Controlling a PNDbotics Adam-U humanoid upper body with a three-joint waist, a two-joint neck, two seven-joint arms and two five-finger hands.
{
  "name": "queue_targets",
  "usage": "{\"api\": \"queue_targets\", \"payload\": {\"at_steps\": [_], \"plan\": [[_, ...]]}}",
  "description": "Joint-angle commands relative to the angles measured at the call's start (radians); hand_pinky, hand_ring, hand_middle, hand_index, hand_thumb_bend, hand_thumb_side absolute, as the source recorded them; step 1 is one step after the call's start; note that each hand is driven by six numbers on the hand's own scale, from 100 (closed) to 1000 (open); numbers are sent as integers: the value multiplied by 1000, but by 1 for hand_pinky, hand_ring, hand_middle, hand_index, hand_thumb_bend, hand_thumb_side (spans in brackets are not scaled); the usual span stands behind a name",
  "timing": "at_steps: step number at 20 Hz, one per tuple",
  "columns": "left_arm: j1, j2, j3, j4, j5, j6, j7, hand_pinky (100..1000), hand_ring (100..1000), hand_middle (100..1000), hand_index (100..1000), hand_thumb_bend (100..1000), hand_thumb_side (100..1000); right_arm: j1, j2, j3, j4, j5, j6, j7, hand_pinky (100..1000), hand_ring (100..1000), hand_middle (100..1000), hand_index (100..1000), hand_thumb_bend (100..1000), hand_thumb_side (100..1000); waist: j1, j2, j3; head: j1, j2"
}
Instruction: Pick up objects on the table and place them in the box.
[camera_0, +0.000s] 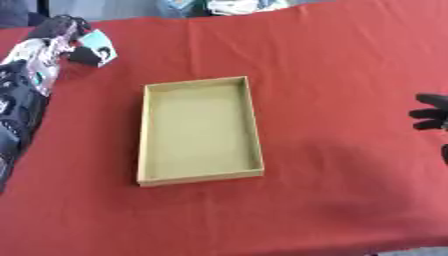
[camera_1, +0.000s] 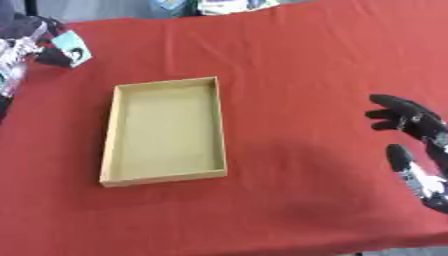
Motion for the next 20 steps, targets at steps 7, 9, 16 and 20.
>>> {"api": "queue_targets", "payload": {"at_steps": [7,9,16,20], "plan": [[-4,34,3,-7,-14,-11,-26,649,558,593,830,227,189,-11,-11,-7,-11,-8,-2,3,779,866,939,989,100,791,-5,-18,5,-2,-6],[-2,34,5,-15,-5,-17,-21,630,529,559,819,196,184,-11,-11,-7,-11,-8,-2,3,778,866,939,989,100,789,-6,-20,6,-3,-6],[-7,39,-24,-134,84,-94,-53,614,497,518,813,100,177,-9,-10,-8,-9,-10,-1,3,779,866,939,989,100,785,-7,-31,20,-10,-1],[0,45,-55,-232,145,-146,-102,612,493,513,812,100,178,-6,-11,-10,-9,-10,1,3,779,866,940,989,100,784,-6,-36,29,-15,-1]]}}
